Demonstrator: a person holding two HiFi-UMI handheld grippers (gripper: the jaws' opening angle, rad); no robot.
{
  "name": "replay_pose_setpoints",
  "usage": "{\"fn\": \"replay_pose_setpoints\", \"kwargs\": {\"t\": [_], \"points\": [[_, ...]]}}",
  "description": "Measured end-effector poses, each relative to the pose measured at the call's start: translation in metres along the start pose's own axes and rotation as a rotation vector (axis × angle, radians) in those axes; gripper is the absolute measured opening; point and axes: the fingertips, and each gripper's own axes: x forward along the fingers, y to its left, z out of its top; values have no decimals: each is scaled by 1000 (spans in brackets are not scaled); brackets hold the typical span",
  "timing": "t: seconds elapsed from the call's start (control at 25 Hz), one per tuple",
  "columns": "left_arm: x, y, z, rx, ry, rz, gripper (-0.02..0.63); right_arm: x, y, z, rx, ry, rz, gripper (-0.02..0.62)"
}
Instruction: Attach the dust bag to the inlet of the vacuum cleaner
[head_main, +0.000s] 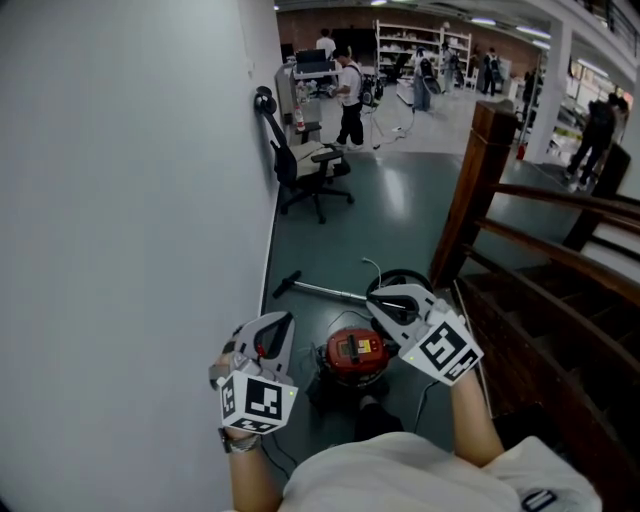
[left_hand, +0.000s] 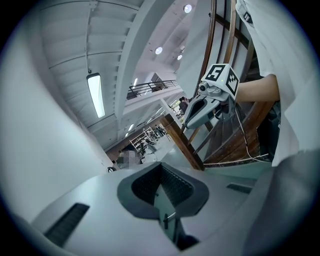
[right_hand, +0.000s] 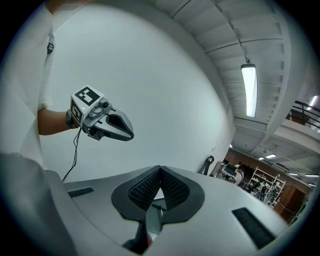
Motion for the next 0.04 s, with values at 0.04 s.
{"fn": "replay_pose_setpoints", "kwargs": {"t": [0.04], "points": [[2, 0, -2, 5, 5, -1, 2, 1, 0, -1, 2, 1, 1, 28]]}}
